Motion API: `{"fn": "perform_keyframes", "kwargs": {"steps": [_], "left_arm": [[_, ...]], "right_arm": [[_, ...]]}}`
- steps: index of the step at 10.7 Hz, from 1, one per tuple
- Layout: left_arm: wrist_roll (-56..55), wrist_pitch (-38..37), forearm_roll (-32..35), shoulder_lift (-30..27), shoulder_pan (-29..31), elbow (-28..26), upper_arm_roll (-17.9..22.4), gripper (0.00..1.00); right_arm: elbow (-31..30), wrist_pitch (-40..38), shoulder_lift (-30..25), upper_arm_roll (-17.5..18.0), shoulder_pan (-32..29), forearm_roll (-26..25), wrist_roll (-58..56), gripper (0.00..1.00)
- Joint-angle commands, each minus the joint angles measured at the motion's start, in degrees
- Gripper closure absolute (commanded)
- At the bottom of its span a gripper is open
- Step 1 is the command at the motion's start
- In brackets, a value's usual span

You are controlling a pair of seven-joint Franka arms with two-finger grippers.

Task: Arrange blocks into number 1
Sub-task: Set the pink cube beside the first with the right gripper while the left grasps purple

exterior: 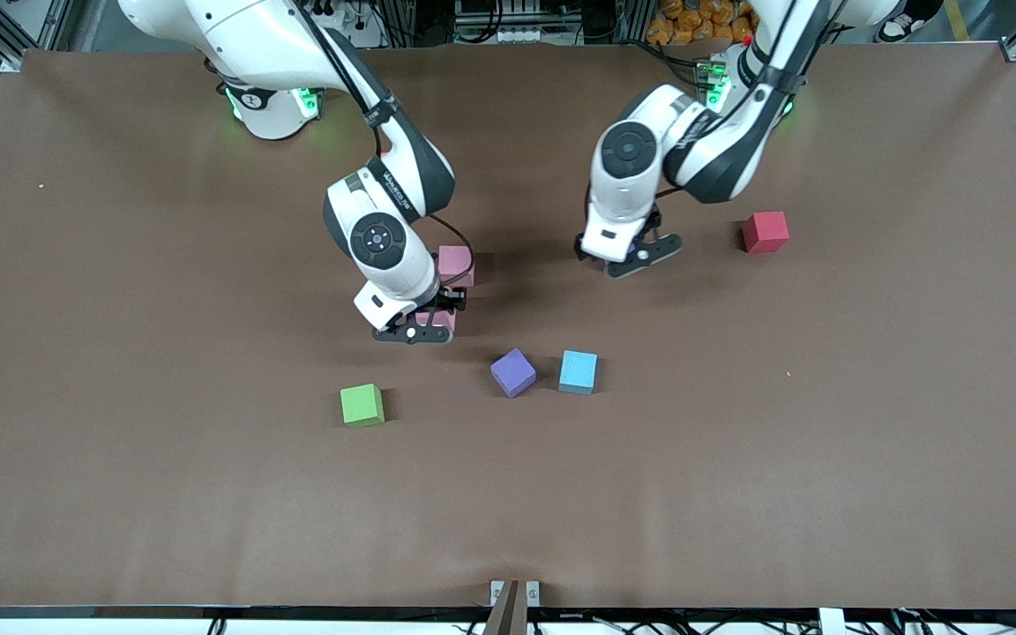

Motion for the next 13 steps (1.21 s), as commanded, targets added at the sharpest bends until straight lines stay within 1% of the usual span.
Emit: {"fn": "perform_keyframes", "kwargs": {"steps": [1,2,4,5,10,13], "left_arm": [[0.9,1.3,0.6,-2.1,2.5,-2.8,-0.9,0.0],[1.0,1.7,0.5,-1.6,2.5,-3.1,-0.9,0.0],[1.2,6.9,0.5,-1.5,2.5,-5.9,-0.9,0.0],[1.2,8.4,0.5,-0.2,2.5,-6.3,-1.0,0.0],[1.4,12.2,0.4,4.1,2.5,-6.3,-3.5,0.0],[4.2,12.6,0.3,4.6,2.5,-6.4,-3.9,0.0]], "right_arm": [[2.8,-1.0,2.5,-2.2,2.9,3.0,0.4,0.59],[2.5,-1.1,2.7,-2.2,3.3,3.3,0.6,0.58],[2.3,-1.1,3.4,-2.2,4.1,3.3,1.1,0.56],[2.1,-1.1,3.6,-2.2,4.2,3.5,1.1,0.56],[1.7,-1.1,4.3,-2.2,4.7,3.5,1.1,0.55],[1.7,-1.1,5.0,-2.1,5.5,3.5,1.8,0.51]]}}
